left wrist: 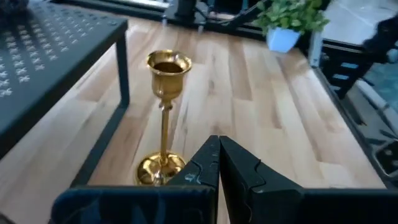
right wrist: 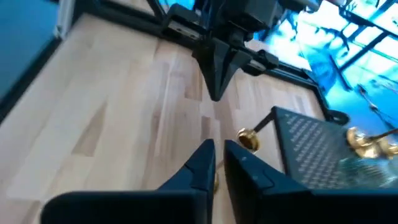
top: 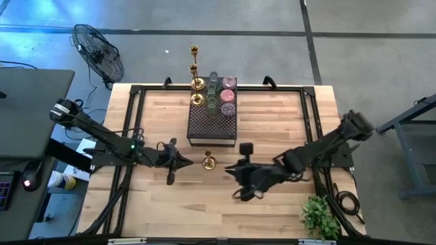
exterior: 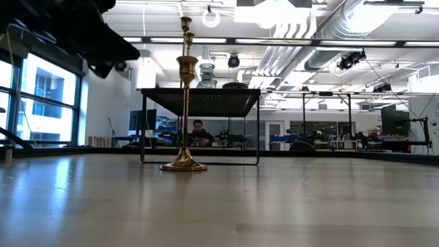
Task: Pick & Place candle stick holders
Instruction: Put the gold candle holder on the shelf
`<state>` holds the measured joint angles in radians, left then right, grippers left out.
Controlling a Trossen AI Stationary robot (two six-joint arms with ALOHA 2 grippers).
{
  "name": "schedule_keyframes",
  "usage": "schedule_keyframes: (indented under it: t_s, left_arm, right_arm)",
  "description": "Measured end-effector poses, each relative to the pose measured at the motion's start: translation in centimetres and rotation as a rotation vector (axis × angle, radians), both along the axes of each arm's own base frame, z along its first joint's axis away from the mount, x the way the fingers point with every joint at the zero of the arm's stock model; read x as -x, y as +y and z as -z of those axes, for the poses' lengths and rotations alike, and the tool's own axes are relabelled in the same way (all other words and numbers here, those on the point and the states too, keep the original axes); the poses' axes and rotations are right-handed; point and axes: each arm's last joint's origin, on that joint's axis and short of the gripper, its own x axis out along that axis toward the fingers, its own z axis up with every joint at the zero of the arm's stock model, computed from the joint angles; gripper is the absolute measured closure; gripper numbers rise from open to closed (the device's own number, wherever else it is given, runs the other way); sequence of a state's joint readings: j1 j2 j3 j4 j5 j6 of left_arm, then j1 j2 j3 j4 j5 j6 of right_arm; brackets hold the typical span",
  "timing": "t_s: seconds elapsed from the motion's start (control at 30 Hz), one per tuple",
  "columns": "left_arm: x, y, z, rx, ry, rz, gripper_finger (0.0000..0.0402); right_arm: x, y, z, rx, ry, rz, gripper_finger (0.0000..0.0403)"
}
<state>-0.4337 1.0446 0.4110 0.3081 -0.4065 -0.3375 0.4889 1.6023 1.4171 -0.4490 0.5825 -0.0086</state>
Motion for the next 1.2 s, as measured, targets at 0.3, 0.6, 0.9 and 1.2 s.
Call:
schedule_keyframes:
  t_s: [0.3, 0.6, 0.9, 1.2]
  left_arm:
    - [-2.3, -1.3, 3.3, 0.009, 0.006, -0.219, 0.0325]
    - [-4.7, -2.1, 6.5, 0.000, -0.102, -0.317, 0.0189]
    - [-8.4, -2.8, 7.1, -0.143, -0.103, -0.383, 0.0181]
    - [-10.2, -1.3, 7.6, -0.112, -0.103, -0.488, 0.0240]
  right_arm:
    - [5.5, -2.9, 7.2, -0.188, -0.334, -0.067, 0.0398]
    - [7.7, -3.9, 9.5, -0.252, -0.463, -0.104, 0.0400]
    - [7.7, -3.8, 9.2, -0.258, -0.484, -0.135, 0.0402]
    - [7.8, -3.5, 9.2, -0.254, -0.483, -0.142, 0.0401]
